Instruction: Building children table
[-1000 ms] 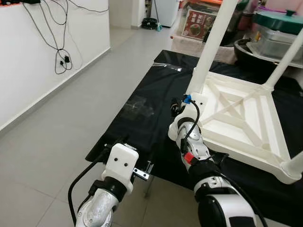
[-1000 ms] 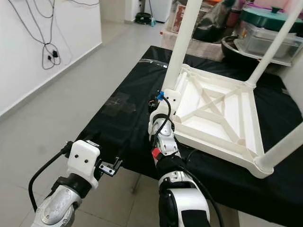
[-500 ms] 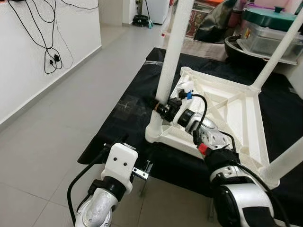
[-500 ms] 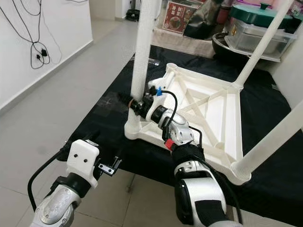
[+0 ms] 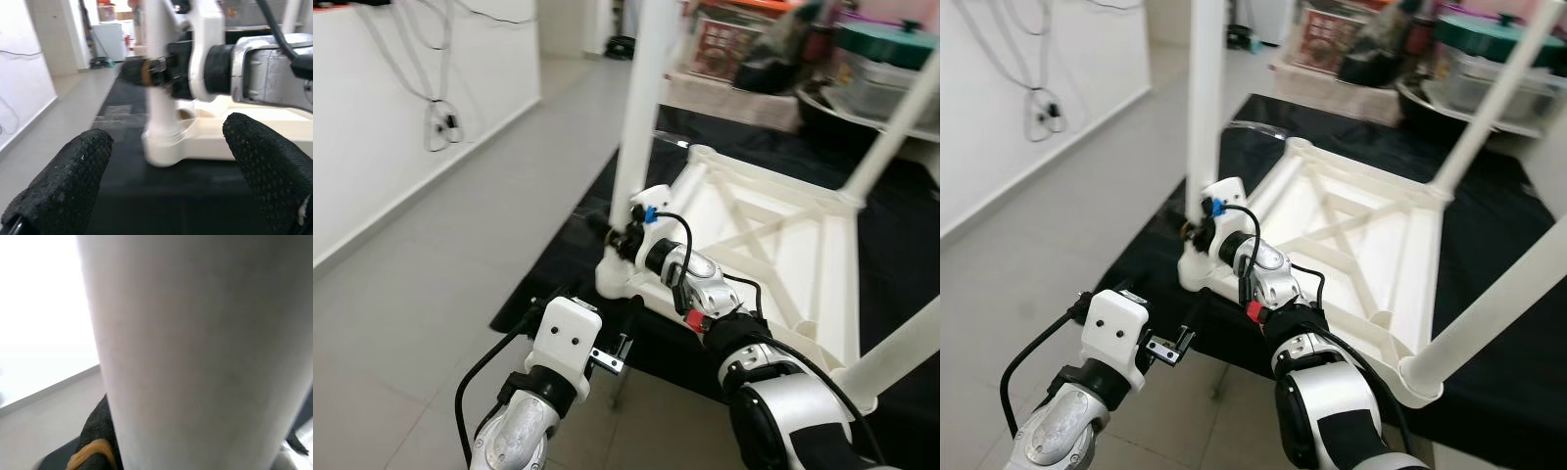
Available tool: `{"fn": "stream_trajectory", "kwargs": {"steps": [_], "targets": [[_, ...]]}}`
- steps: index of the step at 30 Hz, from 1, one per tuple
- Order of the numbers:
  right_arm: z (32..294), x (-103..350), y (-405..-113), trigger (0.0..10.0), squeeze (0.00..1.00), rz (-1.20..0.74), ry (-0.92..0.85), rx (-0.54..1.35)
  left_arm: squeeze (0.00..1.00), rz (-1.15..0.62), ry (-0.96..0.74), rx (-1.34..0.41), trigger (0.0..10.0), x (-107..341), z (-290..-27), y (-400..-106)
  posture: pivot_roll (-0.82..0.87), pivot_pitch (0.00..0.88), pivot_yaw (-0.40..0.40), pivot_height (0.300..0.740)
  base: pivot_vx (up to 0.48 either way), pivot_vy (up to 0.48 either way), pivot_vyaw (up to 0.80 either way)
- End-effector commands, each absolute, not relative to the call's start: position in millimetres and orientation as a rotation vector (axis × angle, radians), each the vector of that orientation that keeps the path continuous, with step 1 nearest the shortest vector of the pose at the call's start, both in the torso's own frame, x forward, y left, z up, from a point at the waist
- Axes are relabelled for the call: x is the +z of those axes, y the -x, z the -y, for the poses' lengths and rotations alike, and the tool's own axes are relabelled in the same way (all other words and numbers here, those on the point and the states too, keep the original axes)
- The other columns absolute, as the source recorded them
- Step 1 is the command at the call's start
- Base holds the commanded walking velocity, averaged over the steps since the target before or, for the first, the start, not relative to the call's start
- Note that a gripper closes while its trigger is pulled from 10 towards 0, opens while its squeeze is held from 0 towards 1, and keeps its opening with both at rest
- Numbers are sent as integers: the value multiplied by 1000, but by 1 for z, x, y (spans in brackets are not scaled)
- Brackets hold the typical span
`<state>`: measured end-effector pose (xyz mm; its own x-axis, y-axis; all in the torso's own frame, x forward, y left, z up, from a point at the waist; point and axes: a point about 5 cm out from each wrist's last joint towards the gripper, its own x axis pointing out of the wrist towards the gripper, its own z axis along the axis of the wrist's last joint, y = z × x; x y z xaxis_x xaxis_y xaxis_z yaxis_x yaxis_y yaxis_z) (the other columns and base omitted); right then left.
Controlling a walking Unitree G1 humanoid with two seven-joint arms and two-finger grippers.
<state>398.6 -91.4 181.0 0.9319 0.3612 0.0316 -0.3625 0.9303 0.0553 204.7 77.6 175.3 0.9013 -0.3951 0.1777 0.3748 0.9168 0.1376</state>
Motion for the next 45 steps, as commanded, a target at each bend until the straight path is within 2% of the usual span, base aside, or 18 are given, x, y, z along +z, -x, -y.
{"fn": "stream_trajectory", "kwargs": {"steps": [1, 3, 9, 10, 11, 12, 14, 15, 20, 21, 27, 29, 30, 35, 42, 43, 44, 45], "targets": [[126, 178, -404, 0, 0, -17, -72, 116, 0, 190, -103, -401, 10000, 172, -77, -205, 110, 60, -125, 740, 0, 0, 0], [145, 172, -399, 0, 0, -23, -121, -121, 0, 189, -103, -402, 10000, 171, -77, -205, 106, 63, -123, 740, 0, 0, 0], [148, 153, -384, 0, 0, -62, -197, -339, 0, 187, -105, -403, 10000, 171, -76, -205, 109, 66, -122, 740, 0, 0, 0], [139, 152, -383, 3451, 0, -57, -206, -301, 0, 187, -104, -402, 10000, 171, -77, -205, 110, 66, -121, 740, 0, 0, 0], [133, 152, -382, 3451, 0, -53, -211, -279, 0, 186, -104, -401, 10000, 171, -77, -205, 110, 66, -121, 740, 0, 0, 0], [126, 155, -384, 10000, 0, -32, -211, -231, 0, 186, -104, -401, 10000, 171, -77, -206, 107, 66, -121, 740, 0, 0, 0], [120, 161, -386, 10000, 0, -6, -220, -179, 0, 186, -103, -401, 10000, 171, -77, -206, 107, 66, -121, 740, 0, 0, 0], [114, 170, -389, 10000, 1000, 45, -205, -110, 0, 185, -103, -401, 10000, 170, -77, -206, 105, 67, -121, 740, 0, 0, 0], [109, 191, -395, 10000, 1000, 161, -106, -2, 0, 184, -104, -403, 10000, 170, -77, -205, 106, 68, -123, 740, 0, 0, 0], [106, 197, -397, 10000, 0, 180, -87, 69, 0, 184, -105, -403, 10000, 170, -77, -206, 107, 68, -122, 740, 0, 0, 0], [97, 203, -398, 10000, 0, 169, -102, 268, 0, 186, -105, -401, 10000, 171, -78, -206, 105, 69, -122, 740, 0, 0, 0], [90, 195, -394, 10000, 0, 92, -110, 560, 0, 186, -105, -401, 10000, 171, -77, -206, 104, 68, -123, 740, 0, 0, 0], [90, 195, -394, 10000, 0, 92, -110, 560, 0, 186, -105, -401, 10000, 171, -77, -206, 104, 68, -123, 740, 0, 0, 0], [81, 173, -371, 10000, 0, -63, -73, 1095, 0, 187, -106, -398, 10000, 171, -78, -206, 109, 71, -127, 740, 0, 0, 0], [73, 167, -367, 10000, 0, -78, -32, 1191, 0, 187, -107, -397, 10000, 171, -78, -206, 110, 69, -128, 740, 0, 0, 0], [71, 167, -367, 7451, 0, -73, -22, 1175, 0, 187, -107, -397, 10000, 171, -78, -206, 114, 69, -131, 740, 0, 0, 0], [71, 168, -371, 0, 0, -51, -20, 1106, 0, 186, -107, -396, 10000, 171, -78, -206, 112, 68, -128, 740, 0, 0, 0], [71, 168, -371, 0, 0, -51, -20, 1106, 0, 186, -107, -396, 10000, 171, -78, -206, 112, 68, -128, 740, 0, 0, 0]]}}
